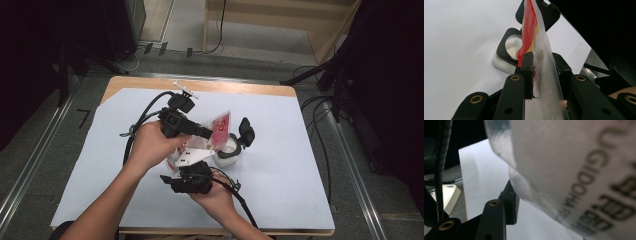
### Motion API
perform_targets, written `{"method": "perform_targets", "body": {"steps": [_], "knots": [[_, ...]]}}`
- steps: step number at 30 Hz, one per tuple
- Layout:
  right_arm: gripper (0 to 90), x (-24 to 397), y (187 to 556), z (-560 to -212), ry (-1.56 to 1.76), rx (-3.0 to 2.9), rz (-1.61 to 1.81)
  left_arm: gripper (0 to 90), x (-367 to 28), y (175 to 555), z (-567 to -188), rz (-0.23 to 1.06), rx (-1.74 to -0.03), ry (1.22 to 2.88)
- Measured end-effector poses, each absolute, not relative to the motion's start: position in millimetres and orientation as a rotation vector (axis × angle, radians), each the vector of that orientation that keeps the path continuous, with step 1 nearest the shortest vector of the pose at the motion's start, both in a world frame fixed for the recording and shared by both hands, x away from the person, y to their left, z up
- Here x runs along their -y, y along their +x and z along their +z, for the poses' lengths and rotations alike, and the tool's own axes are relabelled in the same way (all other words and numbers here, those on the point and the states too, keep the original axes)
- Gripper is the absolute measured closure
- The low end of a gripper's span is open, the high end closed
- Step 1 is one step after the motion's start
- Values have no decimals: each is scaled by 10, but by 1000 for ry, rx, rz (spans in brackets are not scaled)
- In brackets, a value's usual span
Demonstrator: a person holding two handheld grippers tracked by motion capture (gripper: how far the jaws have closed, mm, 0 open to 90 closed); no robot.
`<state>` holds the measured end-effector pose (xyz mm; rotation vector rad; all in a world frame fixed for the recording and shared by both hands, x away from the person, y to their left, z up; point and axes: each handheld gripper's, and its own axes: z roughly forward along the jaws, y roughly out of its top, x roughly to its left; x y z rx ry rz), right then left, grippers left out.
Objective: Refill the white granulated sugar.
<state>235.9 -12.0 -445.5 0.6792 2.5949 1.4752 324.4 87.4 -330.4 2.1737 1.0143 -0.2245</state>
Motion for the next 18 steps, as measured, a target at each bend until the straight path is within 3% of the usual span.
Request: {"method": "perform_targets", "body": {"steps": [18], "knots": [[560,93,2289,-4647,591,-2630,1422,742,-915,3274,-3441,-263,-1027,2193]]}}
